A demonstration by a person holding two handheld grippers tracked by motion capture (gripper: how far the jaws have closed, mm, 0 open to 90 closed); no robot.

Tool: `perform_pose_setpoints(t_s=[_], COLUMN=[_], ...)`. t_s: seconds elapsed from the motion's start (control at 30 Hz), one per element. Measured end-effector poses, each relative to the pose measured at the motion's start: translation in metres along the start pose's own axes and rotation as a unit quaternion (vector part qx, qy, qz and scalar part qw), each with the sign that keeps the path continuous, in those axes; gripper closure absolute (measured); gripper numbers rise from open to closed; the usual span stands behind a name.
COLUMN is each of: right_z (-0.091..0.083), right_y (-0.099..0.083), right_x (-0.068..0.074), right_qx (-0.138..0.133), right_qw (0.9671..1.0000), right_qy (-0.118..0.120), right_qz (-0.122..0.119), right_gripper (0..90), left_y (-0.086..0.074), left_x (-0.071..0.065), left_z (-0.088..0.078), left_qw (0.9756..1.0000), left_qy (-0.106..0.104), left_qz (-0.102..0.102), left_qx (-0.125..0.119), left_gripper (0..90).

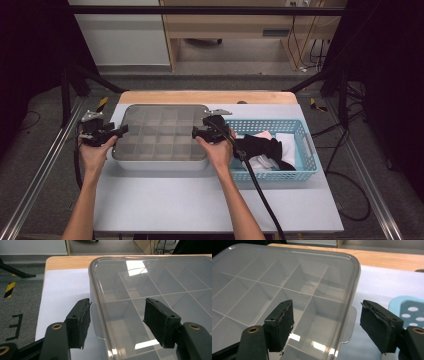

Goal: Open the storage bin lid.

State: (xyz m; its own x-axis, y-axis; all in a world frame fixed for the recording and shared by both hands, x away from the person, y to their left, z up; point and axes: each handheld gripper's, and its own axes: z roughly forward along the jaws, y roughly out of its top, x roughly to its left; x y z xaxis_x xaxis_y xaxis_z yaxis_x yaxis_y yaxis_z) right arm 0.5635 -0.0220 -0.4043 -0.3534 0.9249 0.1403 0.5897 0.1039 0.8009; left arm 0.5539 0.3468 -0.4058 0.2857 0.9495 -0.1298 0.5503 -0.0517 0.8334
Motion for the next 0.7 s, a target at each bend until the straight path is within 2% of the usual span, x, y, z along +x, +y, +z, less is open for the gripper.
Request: perform_pose_setpoints(t_s=[0.07, 0.13, 0.3, 0.4, 0.53, 0.7], right_z=[0.003, 0.004, 0.011, 0.013, 0.016, 0.016], right_y=[-0.001, -0.001, -0.003, -0.004, -0.005, -0.005], right_x=[0.0, 0.0, 0.0, 0.0, 0.0, -0.002], right_qx=[0.007, 0.01, 0.023, 0.029, 0.031, 0.035], right_qw=[0.9999, 0.9999, 0.9993, 0.9992, 0.9989, 0.9986], right_qy=[-0.004, -0.006, -0.002, -0.001, 0.006, 0.012], right_qz=[0.01, 0.01, 0.027, 0.026, 0.034, 0.037], right_gripper=[24.4, 23.8, 22.0, 21.3, 20.4, 19.6], left_y=[-0.001, -0.002, -0.004, -0.004, -0.005, -0.006], left_x=[0.002, 0.002, 0.004, 0.004, 0.005, 0.004], left_z=[0.003, 0.004, 0.011, 0.012, 0.014, 0.014], left_qw=[1.0, 0.9999, 0.9995, 0.9994, 0.9985, 0.9977], left_qy=[-0.001, -0.001, -0.008, -0.01, -0.03, -0.041], left_qz=[-0.002, -0.001, -0.005, -0.006, -0.018, -0.022], left_qx=[0.008, 0.011, 0.03, 0.032, 0.042, 0.05], left_gripper=[35.9, 35.5, 32.3, 31.8, 27.5, 22.2])
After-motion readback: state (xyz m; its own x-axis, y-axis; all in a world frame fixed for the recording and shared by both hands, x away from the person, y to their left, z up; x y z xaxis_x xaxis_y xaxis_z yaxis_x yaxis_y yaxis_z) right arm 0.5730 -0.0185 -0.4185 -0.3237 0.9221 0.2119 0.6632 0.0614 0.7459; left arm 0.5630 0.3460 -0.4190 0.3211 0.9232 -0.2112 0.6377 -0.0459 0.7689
